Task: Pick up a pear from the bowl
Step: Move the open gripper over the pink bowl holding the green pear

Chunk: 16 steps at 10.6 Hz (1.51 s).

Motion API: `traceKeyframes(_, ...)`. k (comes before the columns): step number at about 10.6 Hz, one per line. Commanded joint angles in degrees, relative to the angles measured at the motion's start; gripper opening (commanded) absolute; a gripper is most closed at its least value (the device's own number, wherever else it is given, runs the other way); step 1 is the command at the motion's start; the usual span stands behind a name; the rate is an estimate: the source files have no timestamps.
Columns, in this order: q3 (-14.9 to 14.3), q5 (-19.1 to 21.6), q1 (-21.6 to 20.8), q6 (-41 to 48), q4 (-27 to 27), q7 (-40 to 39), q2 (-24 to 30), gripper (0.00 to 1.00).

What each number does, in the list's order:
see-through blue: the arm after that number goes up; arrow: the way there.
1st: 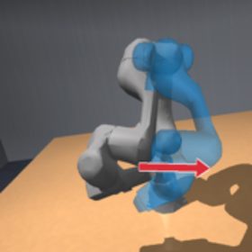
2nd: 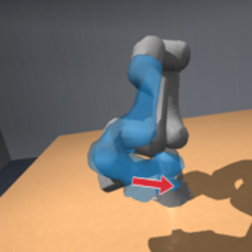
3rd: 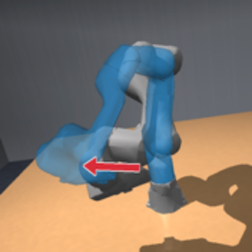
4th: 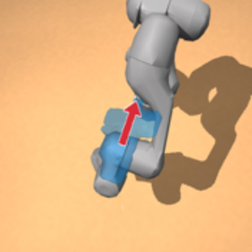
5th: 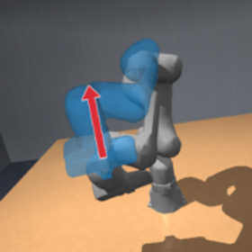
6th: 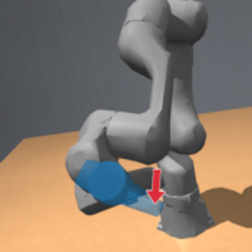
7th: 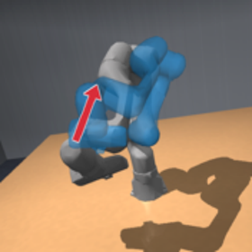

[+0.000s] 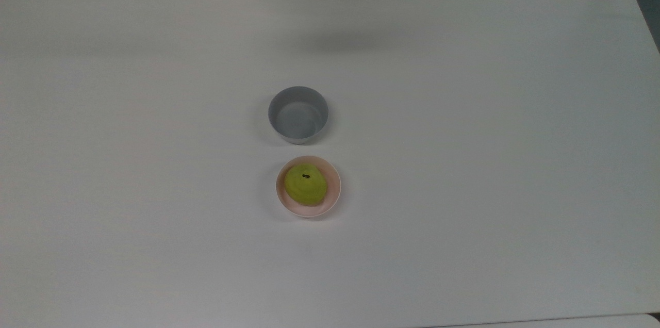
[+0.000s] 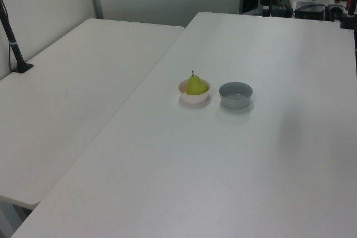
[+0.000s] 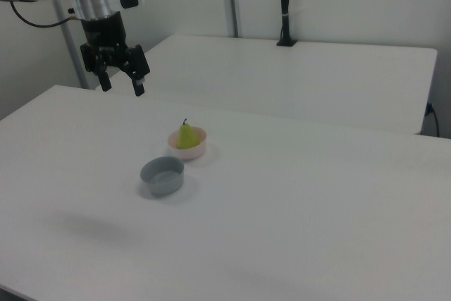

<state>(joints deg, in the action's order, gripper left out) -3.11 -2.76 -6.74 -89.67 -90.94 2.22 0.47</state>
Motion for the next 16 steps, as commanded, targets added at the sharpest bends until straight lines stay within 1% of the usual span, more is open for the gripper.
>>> traceKeyframes(1, -0.1, 0.0, -0.6, 0.5, -0.9, -1.6, 0.8, 1.00)
traceKeyframes(7, -0.1, 0.0, -0.4, 0.6, -0.8, -2.1, 0.8, 1.00)
traceKeyframes(10, -0.1, 0.2, -0.3, -0.2, -0.4, -7.5, 0.2, 1.00)
traceKeyframes(12, -0.1, 0.7, 0.0, -2.7, -0.2, -9.5, -0.7, 1.00)
traceKeyframes(13, -0.1, 0.7, 0.0, -5.3, -0.2, -9.5, -2.0, 1.00)
traceKeyframes(16, -0.1, 0.5, 0.1, -9.6, 2.6, -9.5, -7.4, 1.00)
